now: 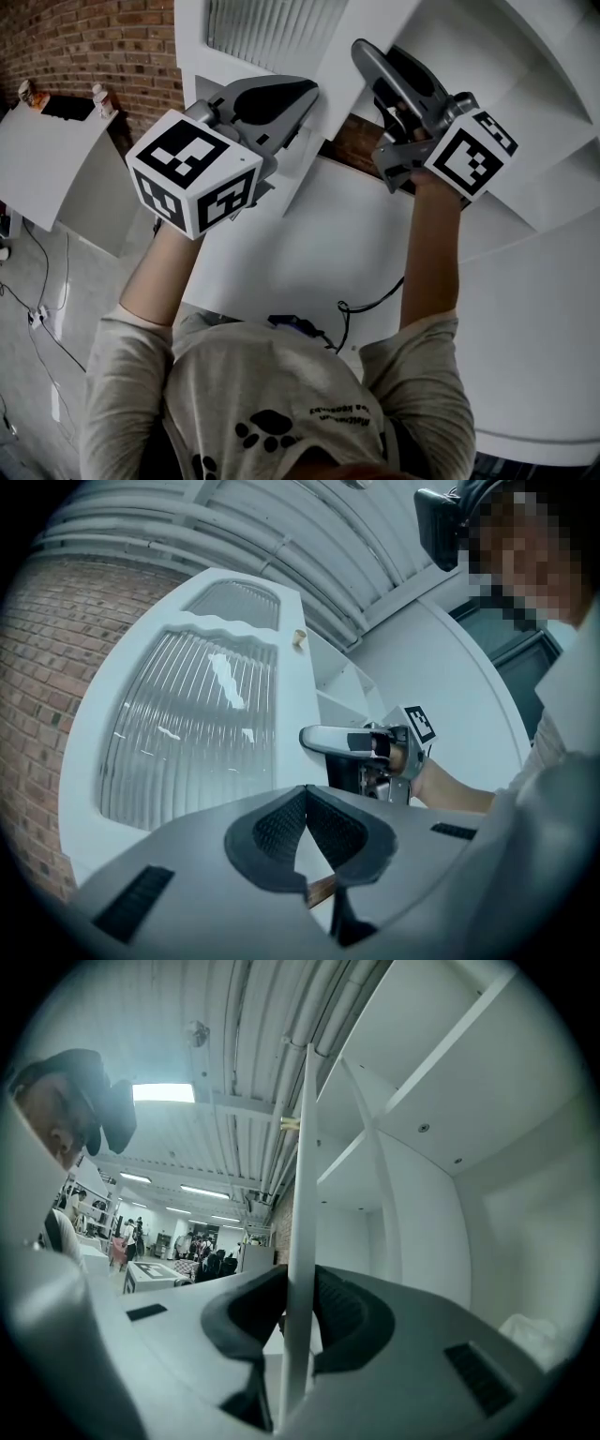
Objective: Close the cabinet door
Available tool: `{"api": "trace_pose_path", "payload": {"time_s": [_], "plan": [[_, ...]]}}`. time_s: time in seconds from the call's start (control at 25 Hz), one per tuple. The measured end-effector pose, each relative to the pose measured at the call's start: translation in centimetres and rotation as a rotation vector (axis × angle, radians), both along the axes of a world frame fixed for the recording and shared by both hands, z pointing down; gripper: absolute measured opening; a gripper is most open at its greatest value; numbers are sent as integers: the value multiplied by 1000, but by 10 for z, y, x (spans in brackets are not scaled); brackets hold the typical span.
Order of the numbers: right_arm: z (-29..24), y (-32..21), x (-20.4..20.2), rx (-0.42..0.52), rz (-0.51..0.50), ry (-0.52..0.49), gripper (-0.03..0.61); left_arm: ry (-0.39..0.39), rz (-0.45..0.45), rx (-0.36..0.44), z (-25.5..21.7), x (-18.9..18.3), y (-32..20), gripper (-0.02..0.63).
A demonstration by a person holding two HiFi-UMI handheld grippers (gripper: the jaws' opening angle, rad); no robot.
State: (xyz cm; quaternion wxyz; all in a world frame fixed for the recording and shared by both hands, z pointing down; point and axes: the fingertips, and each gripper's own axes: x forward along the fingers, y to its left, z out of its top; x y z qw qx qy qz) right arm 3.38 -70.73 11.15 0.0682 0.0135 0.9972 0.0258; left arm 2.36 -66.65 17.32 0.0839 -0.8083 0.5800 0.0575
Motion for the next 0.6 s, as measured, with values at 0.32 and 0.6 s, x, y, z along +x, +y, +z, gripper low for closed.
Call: {"api": "trace_pose_path", "payload": {"time_s": [0.32,0.6], "plan": [[3,-10,-2,0,-19,5,86,-10,25,14,-4,2,-15,9],[0,-25,-6,-13,-37,24,88,-5,61,0,-5,1,-35,9]]}}
